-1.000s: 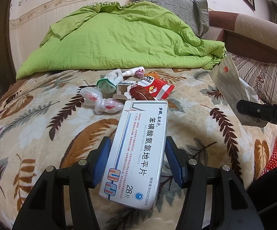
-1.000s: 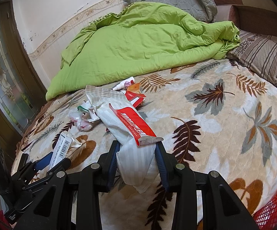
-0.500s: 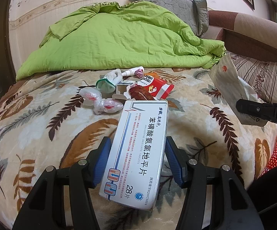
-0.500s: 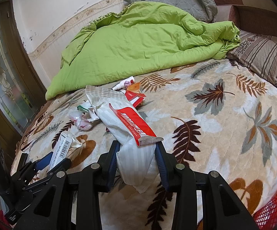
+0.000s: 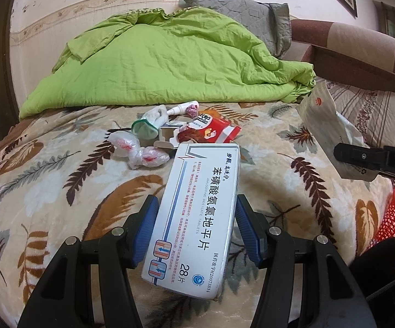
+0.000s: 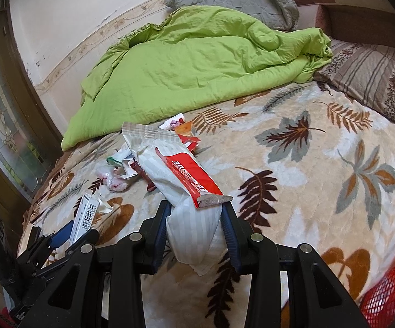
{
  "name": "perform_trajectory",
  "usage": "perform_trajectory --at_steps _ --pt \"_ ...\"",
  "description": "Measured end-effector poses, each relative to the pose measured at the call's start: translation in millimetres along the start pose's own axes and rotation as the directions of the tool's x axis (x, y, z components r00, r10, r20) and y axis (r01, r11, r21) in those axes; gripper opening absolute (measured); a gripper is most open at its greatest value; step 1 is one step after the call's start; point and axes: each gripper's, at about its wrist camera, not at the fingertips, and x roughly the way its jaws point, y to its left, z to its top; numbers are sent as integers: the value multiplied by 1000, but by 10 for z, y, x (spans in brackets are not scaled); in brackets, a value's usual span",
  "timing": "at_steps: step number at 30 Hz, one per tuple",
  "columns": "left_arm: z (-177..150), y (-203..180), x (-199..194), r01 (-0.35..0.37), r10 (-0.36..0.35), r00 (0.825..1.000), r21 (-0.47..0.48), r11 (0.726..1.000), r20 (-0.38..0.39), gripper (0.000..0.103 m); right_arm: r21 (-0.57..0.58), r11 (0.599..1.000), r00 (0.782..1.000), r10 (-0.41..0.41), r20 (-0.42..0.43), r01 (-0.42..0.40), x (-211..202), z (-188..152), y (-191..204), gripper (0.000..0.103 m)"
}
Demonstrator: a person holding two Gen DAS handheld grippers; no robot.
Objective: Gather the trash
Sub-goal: 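Carry the box and wrapper toward the red wastebasket with both tools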
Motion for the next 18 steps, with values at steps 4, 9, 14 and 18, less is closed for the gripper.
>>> perform_trajectory --at_steps 4,9,14,18 --pt "19 -52 -117 33 -33 999 15 999 8 56 18 1000 1000 -2 -8 2 -126 -21 -25 41" --pt "77 -220 -275 82 -83 996 56 995 26 56 64 998 999 7 35 -9 -471 32 -122 41" --pt "196 -468 -457 150 -155 987 105 983 38 56 111 994 997 7 80 -16 -898 51 -312 41" --pt "300 -792 -599 215 -225 973 174 961 42 56 161 987 994 -44 103 27 -1253 -41 -615 41"
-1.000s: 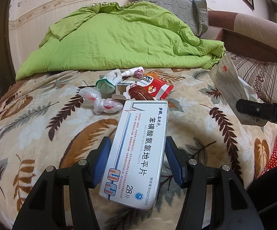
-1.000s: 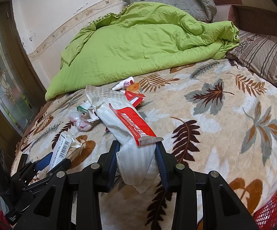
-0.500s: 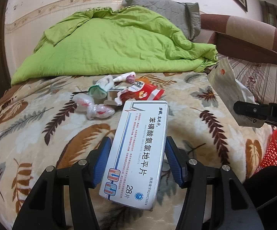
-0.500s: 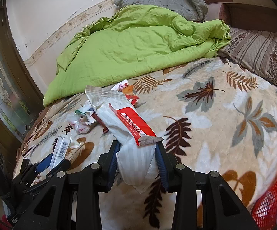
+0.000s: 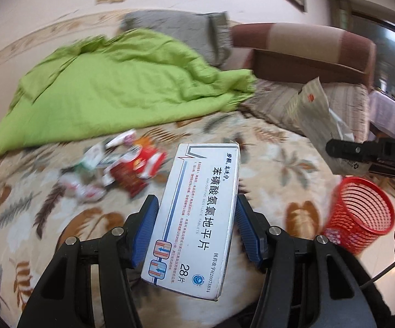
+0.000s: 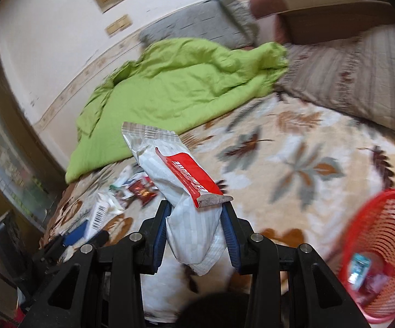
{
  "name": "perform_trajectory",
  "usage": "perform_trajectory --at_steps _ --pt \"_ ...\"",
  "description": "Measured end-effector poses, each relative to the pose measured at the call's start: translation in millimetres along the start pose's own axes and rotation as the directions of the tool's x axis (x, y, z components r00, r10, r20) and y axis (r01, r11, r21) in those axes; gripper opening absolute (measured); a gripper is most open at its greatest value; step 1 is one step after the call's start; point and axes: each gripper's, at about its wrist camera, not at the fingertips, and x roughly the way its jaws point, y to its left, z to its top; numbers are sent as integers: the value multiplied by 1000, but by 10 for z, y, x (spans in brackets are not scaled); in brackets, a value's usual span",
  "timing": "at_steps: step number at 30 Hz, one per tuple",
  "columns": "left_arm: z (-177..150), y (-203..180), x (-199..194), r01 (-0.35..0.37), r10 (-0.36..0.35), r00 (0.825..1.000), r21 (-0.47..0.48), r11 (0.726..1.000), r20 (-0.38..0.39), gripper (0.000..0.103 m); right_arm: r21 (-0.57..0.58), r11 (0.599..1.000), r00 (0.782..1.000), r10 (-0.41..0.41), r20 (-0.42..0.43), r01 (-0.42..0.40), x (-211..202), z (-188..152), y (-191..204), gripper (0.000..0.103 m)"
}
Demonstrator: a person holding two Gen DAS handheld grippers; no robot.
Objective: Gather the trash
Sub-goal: 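Carry the box and wrapper toward the red wastebasket with both tools, then open the right tool over the red wastebasket while the left tool opens to drop the box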
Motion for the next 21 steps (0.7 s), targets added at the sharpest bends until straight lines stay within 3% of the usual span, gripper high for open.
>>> perform_trajectory --at_steps 5,9,13,17,20,21 --pt "209 -510 51 162 -161 987 49 986 -28 56 114 989 994 -103 32 99 -466 -36 -653 41" --pt "386 -1047 170 304 -298 952 86 949 -75 56 221 958 979 -199 40 185 -813 -136 -1226 41" --pt "505 -1656 286 437 -424 896 103 893 -132 57 323 913 960 -275 42 248 -1107 -273 -1705 41" --pt "553 -2266 525 556 -526 820 94 826 -226 57 399 873 947 -320 38 280 -1287 -354 -2063 42" --pt "532 -2628 704 596 -558 782 72 800 -279 57 429 854 939 -342 38 293 -1336 -361 -2236 44" --pt "527 -2715 765 603 -564 772 58 795 -292 58 435 852 938 -343 39 293 -1351 -364 -2274 50"
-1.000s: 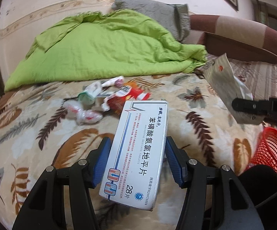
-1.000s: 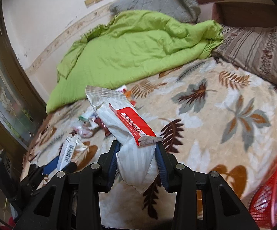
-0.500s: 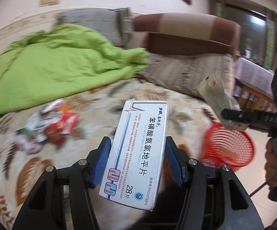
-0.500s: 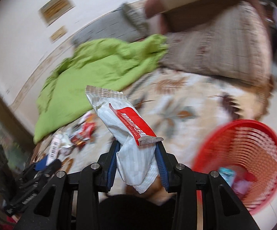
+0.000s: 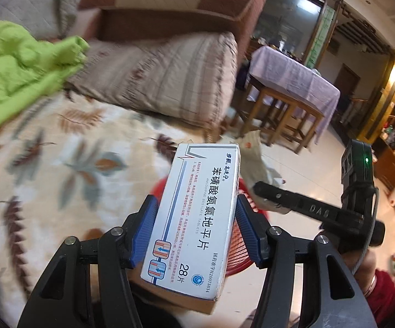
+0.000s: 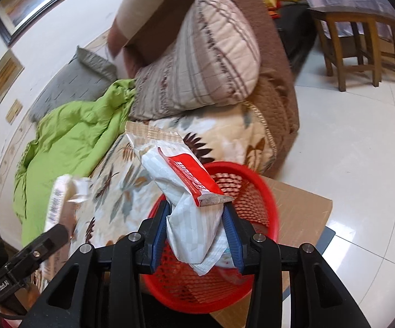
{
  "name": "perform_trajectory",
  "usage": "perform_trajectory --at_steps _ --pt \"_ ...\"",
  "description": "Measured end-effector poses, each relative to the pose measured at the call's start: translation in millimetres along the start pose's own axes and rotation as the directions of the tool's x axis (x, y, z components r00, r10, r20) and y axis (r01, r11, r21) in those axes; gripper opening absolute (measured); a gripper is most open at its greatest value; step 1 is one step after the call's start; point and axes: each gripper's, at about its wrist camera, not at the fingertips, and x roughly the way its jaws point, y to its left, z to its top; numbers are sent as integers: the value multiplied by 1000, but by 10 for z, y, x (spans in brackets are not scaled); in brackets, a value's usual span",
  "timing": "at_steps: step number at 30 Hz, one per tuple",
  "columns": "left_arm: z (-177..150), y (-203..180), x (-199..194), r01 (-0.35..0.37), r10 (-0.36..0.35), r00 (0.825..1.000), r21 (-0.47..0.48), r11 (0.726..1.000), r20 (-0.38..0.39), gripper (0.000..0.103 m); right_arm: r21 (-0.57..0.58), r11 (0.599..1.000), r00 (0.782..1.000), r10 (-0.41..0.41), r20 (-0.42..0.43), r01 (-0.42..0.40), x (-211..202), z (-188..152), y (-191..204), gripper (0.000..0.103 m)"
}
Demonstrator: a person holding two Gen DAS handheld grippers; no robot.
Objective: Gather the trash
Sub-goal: 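Open the right tool over the red wastebasket while the left tool opens to drop the box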
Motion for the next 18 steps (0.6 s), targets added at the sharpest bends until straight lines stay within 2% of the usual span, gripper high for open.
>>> perform_trajectory --at_steps 2,4,6,8,10,14,18 --pt "33 -40 173 12 -13 1000 -27 1000 -27 63 7 1000 1000 4 4 -4 3 33 -40 58" --pt "47 -14 227 13 -16 999 -58 998 -39 64 4 1000 1000 -14 17 14 1 75 -50 60" --pt "38 40 177 24 -27 999 -74 997 -37 66 -10 1000 999 -21 26 22 -3 93 -25 62" --pt "41 84 88 6 -8 1000 -75 997 -23 67 -26 1000 999 -17 35 18 -14 98 21 62" --pt "-1 175 -91 -13 13 1000 -76 997 5 69 -55 998 999 18 35 -16 -15 76 137 62" --pt "-163 395 -461 -119 123 990 -58 991 62 73 -162 983 996 91 -8 -91 71 -49 559 62" --pt "-450 723 -866 -235 244 966 -97 967 86 73 -285 944 986 152 -74 -167 212 -297 1075 62"
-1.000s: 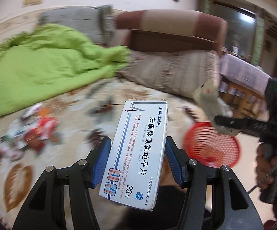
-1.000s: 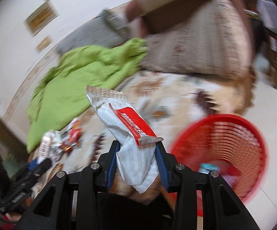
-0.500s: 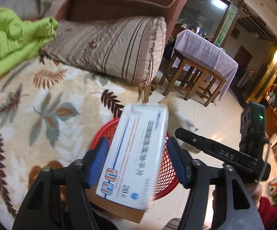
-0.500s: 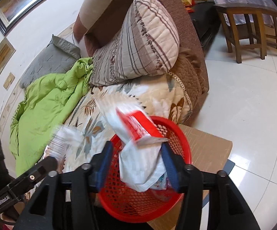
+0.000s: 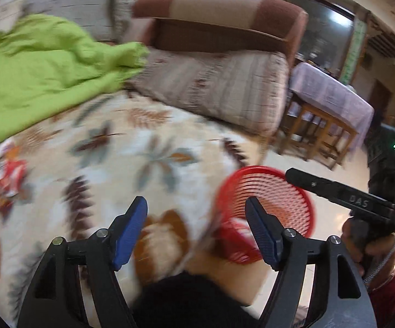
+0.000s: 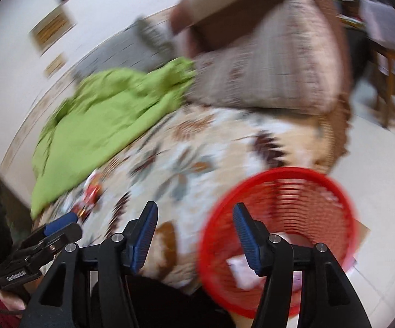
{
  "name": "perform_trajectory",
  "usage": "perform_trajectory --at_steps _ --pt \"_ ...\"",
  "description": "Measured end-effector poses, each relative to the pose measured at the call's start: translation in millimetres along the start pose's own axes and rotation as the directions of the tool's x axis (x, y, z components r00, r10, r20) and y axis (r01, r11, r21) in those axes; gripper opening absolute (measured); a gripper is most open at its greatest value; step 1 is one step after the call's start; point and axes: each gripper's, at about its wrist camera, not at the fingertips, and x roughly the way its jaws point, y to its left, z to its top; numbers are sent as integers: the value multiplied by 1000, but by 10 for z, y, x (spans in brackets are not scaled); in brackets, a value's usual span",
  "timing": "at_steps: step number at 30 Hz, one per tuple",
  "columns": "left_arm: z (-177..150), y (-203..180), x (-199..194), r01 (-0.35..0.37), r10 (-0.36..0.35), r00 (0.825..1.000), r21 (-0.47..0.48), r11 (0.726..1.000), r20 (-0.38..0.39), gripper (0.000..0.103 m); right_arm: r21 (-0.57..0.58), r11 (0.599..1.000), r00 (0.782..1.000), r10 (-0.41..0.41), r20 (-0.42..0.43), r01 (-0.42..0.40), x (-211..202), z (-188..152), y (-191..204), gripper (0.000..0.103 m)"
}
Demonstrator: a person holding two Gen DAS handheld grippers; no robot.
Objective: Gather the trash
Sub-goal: 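Open the right tool over the red wastebasket while the left tool opens to drop the box, then return to the bed and grasp the brown candy packet with the right tool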
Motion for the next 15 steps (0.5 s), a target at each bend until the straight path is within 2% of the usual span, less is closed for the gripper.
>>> perform_trajectory --at_steps 4,9,12,15 --pt "-240 443 -287 -77 77 997 -70 995 -1 73 -115 990 994 77 -76 -85 300 -96 605 62" --pt "-550 951 -624 -202 204 979 -123 972 -2 73 -232 956 979 148 -140 -178 604 -167 1292 62" --pt "-688 1283 -784 -246 249 969 -193 950 -8 73 -288 928 965 188 -184 -235 792 -219 1682 62" --pt "-795 1657 -908 -311 320 947 -277 909 -14 73 -338 895 946 216 -242 -291 953 -295 1988 63"
